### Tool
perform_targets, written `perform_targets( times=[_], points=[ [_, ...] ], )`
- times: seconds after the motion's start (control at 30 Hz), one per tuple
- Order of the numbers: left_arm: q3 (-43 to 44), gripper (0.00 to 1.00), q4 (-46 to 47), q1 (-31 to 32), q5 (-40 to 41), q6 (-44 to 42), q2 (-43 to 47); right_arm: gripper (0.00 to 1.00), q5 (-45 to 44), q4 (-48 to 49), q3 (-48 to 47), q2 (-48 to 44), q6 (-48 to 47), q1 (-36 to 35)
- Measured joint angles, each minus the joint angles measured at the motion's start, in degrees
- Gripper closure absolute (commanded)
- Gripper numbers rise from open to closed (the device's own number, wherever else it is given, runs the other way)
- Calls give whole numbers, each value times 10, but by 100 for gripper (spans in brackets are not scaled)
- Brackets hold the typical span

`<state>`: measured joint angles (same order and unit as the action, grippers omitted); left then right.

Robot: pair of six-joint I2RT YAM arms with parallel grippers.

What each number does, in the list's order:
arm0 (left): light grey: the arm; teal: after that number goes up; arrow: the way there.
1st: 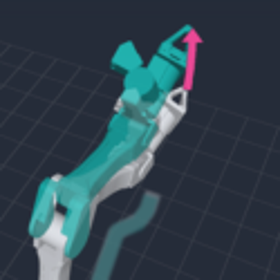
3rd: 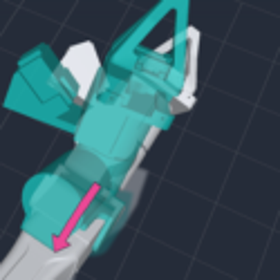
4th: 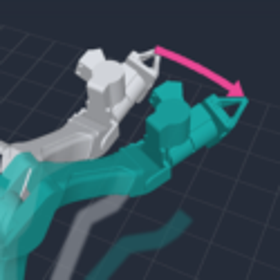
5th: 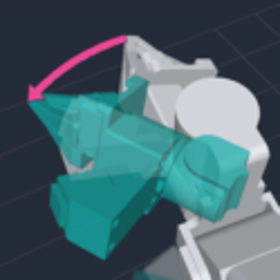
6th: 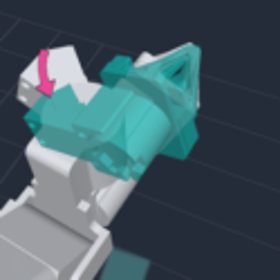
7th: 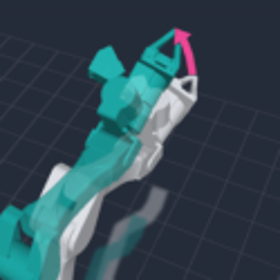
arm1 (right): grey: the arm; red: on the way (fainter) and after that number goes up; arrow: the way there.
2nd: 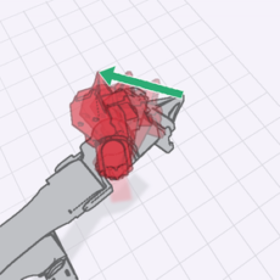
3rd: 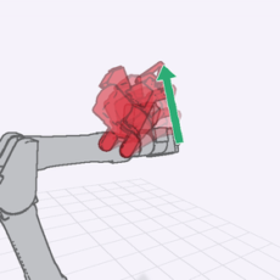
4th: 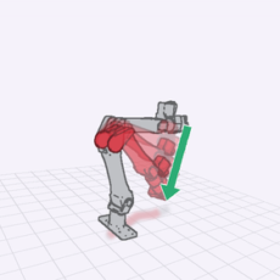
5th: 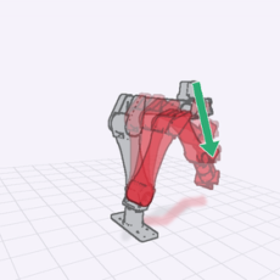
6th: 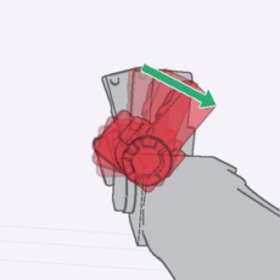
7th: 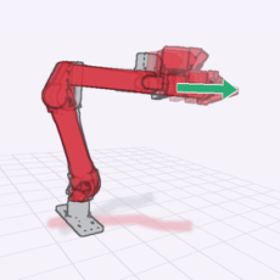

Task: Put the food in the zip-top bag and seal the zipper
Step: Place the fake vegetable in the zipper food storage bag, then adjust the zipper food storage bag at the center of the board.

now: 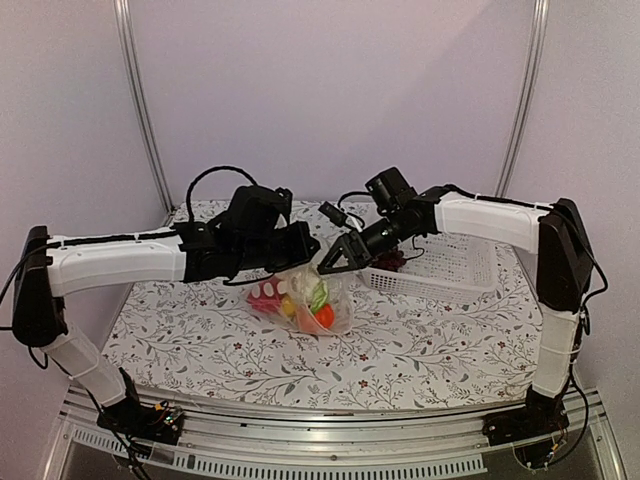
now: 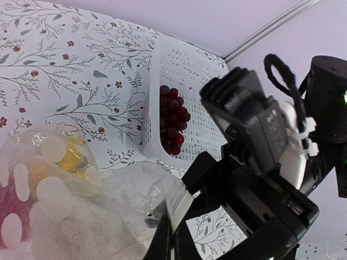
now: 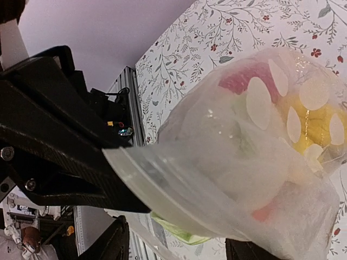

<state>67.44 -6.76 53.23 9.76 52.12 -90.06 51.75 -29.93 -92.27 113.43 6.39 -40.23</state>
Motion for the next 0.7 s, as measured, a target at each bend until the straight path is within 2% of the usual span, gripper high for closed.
perform_targets(
  times=[0.17, 0.4, 0.57, 0.7],
  points=[
    [-1, 100, -13, -5, 12, -7, 14, 32, -24, -36, 2, -57, -99, 0],
    [-1, 100, -55, -28, 14, -40, 17, 34, -77, -131, 32, -170, -353, -16],
    [2, 100, -82, -45, 11, -59, 17, 25, -177, -159, 93, -185, -503, -99],
    [10, 100, -95, -47, 4, -70, 17, 25, -274, -153, 151, -185, -572, -174]
  ],
)
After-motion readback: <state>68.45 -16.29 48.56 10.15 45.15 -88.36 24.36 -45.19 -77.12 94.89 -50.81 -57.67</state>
